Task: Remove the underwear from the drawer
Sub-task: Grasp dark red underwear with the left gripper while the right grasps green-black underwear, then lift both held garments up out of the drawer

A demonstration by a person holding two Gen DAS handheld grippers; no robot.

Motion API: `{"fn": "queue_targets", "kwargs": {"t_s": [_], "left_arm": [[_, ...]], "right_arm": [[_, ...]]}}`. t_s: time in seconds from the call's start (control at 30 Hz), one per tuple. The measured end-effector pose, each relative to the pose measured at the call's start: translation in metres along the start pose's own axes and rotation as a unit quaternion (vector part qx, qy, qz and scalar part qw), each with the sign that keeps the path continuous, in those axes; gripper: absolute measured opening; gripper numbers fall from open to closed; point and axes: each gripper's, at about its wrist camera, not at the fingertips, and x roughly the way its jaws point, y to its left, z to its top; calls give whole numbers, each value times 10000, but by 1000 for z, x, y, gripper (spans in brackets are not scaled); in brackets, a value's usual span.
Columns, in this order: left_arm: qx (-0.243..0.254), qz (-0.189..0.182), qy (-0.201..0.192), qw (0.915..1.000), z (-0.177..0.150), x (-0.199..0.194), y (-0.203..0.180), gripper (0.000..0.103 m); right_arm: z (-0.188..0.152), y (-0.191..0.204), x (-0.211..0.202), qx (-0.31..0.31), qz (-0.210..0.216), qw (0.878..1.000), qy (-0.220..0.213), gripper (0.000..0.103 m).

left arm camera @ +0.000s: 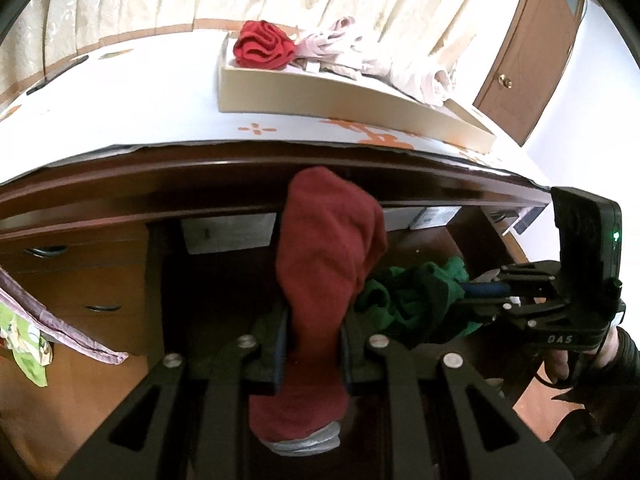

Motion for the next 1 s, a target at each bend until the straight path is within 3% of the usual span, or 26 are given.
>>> {"fn": "queue_targets", "kwargs": {"t_s": [1.0], "left_arm": [[-89,447,-512,9976,-12,0,-3,19]], "right_arm": [[-11,-18,-29,409,392,9954,-771,21]]}}
